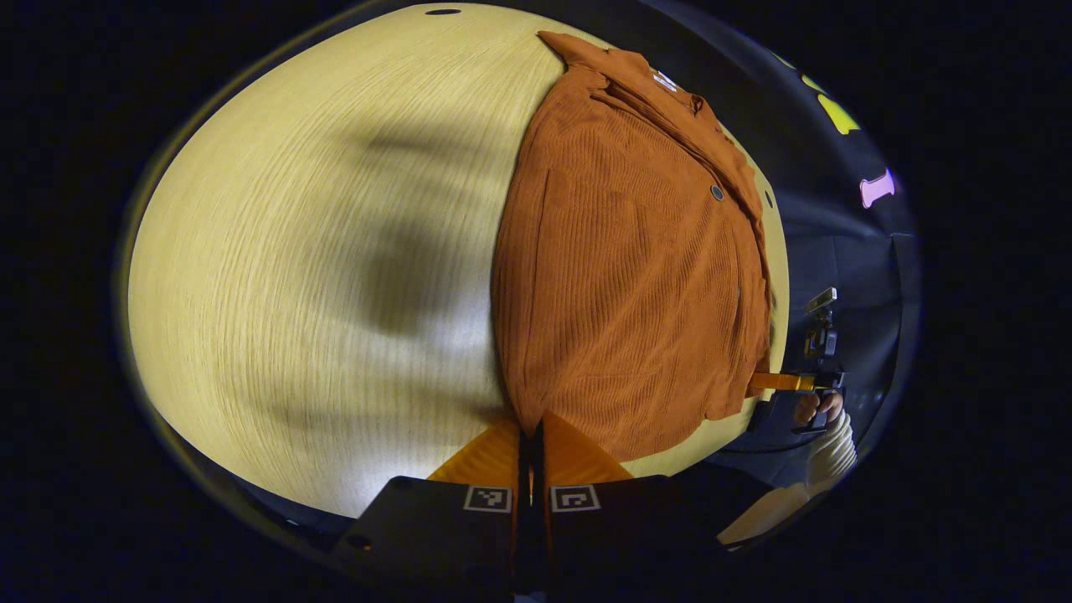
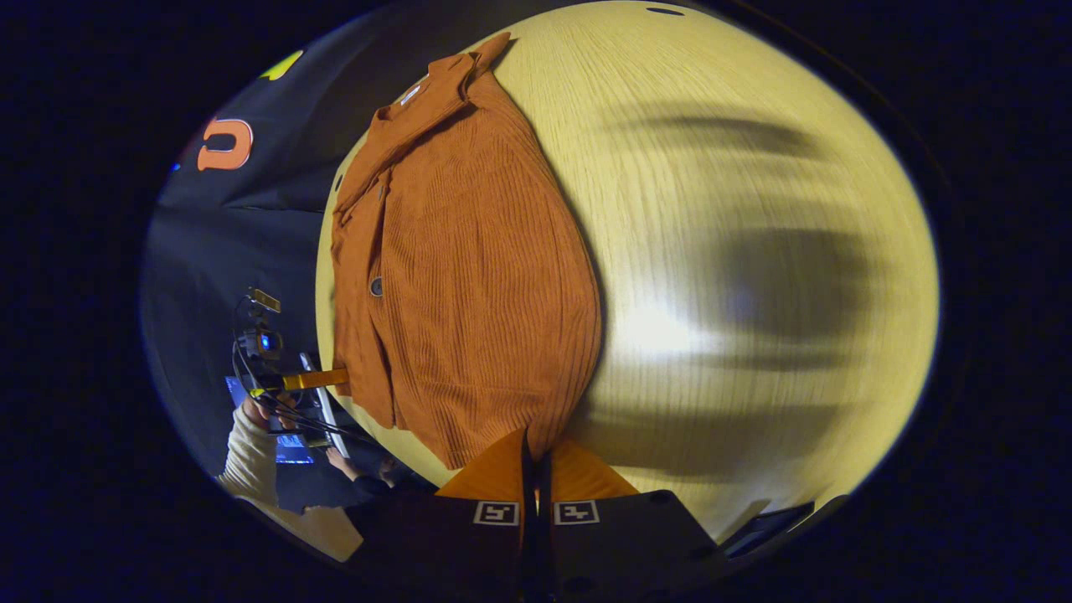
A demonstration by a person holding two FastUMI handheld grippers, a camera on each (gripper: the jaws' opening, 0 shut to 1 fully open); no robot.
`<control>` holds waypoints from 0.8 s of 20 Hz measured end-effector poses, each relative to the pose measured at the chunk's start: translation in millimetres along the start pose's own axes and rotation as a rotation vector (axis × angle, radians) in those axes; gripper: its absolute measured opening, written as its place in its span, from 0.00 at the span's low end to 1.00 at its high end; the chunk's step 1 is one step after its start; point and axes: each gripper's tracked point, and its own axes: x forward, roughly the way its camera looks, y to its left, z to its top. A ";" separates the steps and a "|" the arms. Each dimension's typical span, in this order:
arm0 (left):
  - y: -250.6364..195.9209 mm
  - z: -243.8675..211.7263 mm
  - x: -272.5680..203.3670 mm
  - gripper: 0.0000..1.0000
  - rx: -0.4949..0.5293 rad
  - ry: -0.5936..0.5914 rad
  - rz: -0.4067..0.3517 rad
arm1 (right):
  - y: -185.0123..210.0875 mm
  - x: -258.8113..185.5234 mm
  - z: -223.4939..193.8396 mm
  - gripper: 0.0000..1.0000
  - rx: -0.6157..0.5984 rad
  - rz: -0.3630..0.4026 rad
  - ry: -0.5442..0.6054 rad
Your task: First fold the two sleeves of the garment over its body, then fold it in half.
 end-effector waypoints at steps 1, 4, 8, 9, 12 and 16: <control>5.9 -5.0 -10.1 0.03 -0.003 -0.006 -0.012 | 3.6 -5.7 2.1 0.00 -0.003 0.007 -0.005; 4.4 -17.4 -36.1 0.03 0.021 -0.045 -0.032 | 19.6 -26.6 12.9 0.00 -0.018 0.038 -0.051; -26.5 -12.2 -81.1 0.03 0.091 -0.159 -0.099 | 48.3 -54.5 27.0 0.00 -0.081 0.076 -0.104; -32.4 -6.8 -84.7 0.03 0.118 -0.188 -0.086 | 56.5 -58.8 31.3 0.00 -0.097 0.082 -0.112; -42.9 14.3 -91.3 0.03 0.176 -0.236 -0.055 | 82.4 -70.1 47.3 0.00 -0.121 0.123 -0.148; -62.7 42.7 -104.8 0.03 0.261 -0.278 -0.050 | 114.6 -89.6 74.2 0.00 -0.135 0.173 -0.197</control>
